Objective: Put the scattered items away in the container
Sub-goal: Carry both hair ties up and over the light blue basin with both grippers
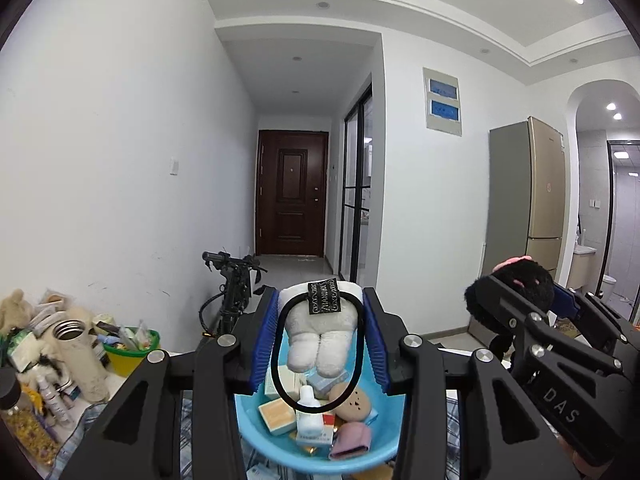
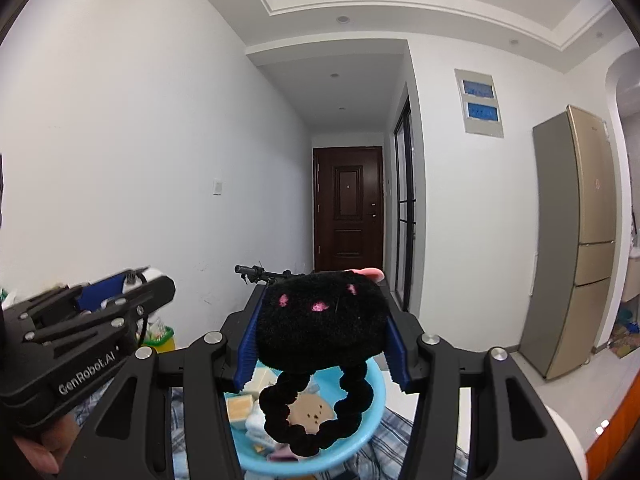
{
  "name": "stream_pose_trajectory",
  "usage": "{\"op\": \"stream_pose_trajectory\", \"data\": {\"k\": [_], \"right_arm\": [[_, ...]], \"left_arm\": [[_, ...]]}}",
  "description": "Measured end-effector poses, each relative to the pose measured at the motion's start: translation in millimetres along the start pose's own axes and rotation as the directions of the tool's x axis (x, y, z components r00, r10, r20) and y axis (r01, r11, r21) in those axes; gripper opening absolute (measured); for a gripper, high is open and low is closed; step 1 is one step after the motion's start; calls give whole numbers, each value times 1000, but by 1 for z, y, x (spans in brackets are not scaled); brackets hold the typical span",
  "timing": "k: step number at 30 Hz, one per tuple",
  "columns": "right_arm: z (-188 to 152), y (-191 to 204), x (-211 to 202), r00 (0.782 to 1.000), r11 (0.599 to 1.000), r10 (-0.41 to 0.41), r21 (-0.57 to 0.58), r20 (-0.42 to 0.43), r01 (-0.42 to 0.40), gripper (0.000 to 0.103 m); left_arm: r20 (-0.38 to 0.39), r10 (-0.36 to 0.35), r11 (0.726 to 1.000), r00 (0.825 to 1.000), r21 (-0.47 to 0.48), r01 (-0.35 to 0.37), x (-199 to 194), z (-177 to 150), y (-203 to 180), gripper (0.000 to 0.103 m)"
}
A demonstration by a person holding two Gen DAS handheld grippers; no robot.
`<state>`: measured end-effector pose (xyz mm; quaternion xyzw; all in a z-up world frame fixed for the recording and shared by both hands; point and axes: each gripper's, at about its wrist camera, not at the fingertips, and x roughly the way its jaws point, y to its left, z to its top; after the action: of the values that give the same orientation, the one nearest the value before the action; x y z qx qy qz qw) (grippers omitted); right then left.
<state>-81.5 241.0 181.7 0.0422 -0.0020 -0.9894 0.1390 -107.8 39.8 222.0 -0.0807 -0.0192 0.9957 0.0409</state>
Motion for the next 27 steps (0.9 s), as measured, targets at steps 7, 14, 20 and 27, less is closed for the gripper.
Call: {"op": "stream_pose_trajectory", "data": {"k": [7,14,20,27], "right_arm": [[7,-10,57,1000,1000,19,5,-11,-19,51],[6,-22,114,1000,1000,12,11,-14,-12,51],[1,-27,155,1000,1000,16,22,-9,-16,51],[0,-29,185,1000,1000,14,23,-1,-14,51]], "left_arm": [[-9,1,1000,1000,2,-1,63,7,5,43],[-7,3,999,1000,-33,-3,128,8,21,43],[-2,6,1000,1000,-27,-6,177,9,35,43],[9,-7,999,1000,-43,7,211,9,45,43]]}}
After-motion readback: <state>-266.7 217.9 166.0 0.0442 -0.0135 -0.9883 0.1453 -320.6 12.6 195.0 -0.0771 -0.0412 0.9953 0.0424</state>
